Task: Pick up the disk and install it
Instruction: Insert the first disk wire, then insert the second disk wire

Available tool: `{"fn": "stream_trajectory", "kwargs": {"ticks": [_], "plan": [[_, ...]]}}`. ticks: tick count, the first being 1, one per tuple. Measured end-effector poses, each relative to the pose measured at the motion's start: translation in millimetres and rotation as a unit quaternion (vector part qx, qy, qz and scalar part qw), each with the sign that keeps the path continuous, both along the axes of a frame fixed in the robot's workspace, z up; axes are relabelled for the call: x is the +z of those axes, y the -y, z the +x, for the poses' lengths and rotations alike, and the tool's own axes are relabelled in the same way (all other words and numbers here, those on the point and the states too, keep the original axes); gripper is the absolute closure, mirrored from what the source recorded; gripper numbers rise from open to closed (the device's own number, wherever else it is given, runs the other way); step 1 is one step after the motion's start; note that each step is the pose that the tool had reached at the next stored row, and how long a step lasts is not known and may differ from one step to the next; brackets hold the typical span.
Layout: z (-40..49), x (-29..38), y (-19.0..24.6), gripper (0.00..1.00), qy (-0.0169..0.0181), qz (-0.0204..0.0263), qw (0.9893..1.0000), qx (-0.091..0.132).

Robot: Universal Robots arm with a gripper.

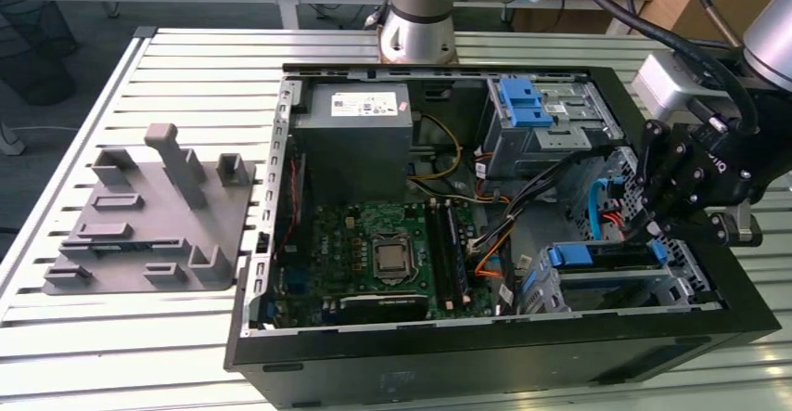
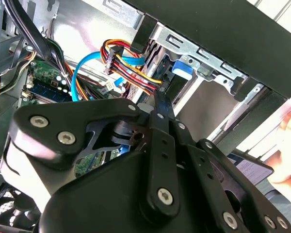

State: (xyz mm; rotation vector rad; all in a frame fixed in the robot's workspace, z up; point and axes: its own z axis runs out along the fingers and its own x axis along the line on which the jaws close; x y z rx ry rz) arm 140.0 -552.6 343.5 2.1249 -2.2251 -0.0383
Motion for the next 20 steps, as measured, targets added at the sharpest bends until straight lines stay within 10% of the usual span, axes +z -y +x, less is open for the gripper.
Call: {"fn": "stream_trajectory", "kwargs": {"ticks": [16,20], "plan": [[0.0,0.1,0.0,0.89,0.0001,0.0000,1.0000,0.000],[-4.7,-0.2,0.1,0.89,0.0052,0.0000,1.0000,0.000]]}}
